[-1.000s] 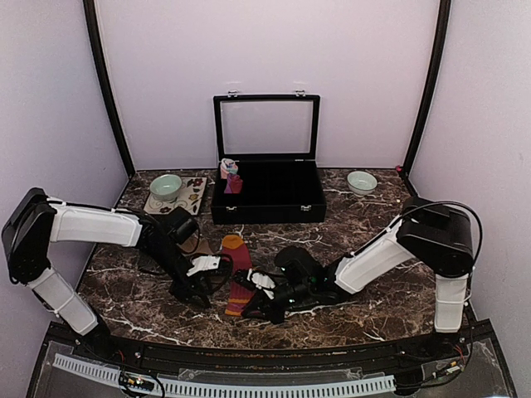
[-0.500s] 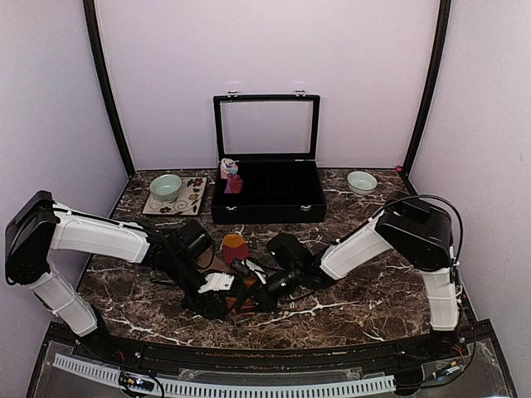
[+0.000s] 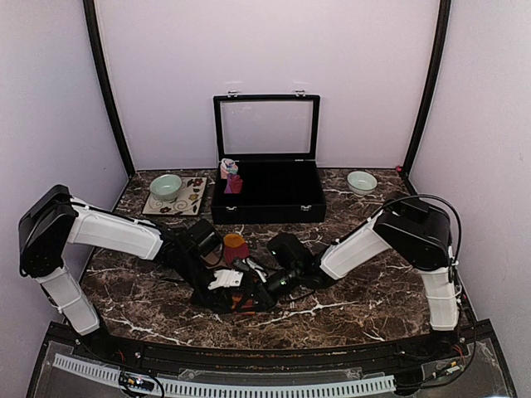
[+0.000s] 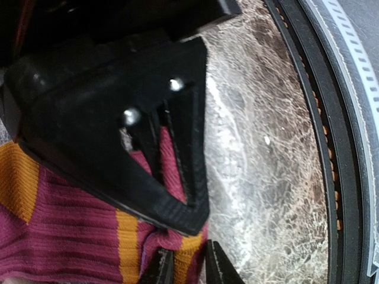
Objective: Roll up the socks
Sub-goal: Roll the sock at the center of the board.
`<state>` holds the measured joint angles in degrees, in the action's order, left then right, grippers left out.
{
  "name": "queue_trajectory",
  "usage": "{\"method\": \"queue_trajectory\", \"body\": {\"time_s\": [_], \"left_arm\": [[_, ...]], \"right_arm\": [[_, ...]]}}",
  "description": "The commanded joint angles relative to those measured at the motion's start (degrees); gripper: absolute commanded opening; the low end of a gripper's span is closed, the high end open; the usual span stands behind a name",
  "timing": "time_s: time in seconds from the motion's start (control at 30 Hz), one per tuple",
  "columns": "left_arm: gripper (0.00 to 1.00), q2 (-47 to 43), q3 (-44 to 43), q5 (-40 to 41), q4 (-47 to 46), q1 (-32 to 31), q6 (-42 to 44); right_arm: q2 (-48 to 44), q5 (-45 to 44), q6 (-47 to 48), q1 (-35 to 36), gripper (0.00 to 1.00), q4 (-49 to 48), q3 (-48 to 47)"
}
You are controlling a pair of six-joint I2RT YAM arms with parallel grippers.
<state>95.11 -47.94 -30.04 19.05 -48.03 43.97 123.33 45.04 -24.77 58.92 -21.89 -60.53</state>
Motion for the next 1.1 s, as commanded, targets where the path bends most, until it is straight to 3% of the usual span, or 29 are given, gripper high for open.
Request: {"method": "queue_trajectory", "body": {"time_s": [0.0, 0.27, 0.4, 0.53, 0.57, 0.6, 0.63, 0.9, 0.97, 1.07], "left_arm": [[0.22, 3.77, -2.01, 4.06, 1.38, -0.40, -1.83], [0.16, 8.40, -4.80, 4.20, 5.86, -0.48, -0.99], [0.05, 11.01, -7.30, 3.14, 9.46, -0.57, -0.80], [0.00, 14.03, -10.22, 2.18, 13.18, -0.58, -1.56], [0.00, 14.77, -10.87, 2.12, 14.13, -0.50, -1.67], [0.00, 15.36, -11.42, 1.84, 15.04, -0.37, -1.69], [0.00, 15.85, -11.91, 1.31, 15.83, -0.13, -1.78], [0.00, 18.51, -13.66, -1.29, 19.48, 1.69, -1.61], [0.00, 18.72, -14.03, -2.17, 19.90, 2.24, -1.73], [0.00, 18.94, -14.45, -3.37, 20.39, 3.03, -1.54]], "right_arm": [[6.03, -7.70, -1.83, -0.12, 0.00, 15.46, 5.25], [3.51, -7.40, -3.04, -0.36, 0.05, 12.64, 7.18], [1.11, -9.49, -2.84, -0.64, 0.14, 10.85, 9.69], [-3.05, -13.19, -2.39, -0.74, 0.45, 7.75, 13.54], [-4.20, -14.06, -2.04, -0.73, 0.60, 7.38, 14.33], [-5.27, -14.95, -1.67, -0.73, 0.94, 6.96, 14.98], [-6.39, -16.04, -1.31, -0.81, 0.99, 6.80, 15.63], [-16.32, -27.24, 2.93, -0.95, 0.99, 10.37, 18.99], [-20.51, -34.39, 4.67, -0.83, 0.99, 13.61, 19.18], [-28.28, -55.68, 4.97, -0.47, 0.99, 22.57, 17.59]]}}
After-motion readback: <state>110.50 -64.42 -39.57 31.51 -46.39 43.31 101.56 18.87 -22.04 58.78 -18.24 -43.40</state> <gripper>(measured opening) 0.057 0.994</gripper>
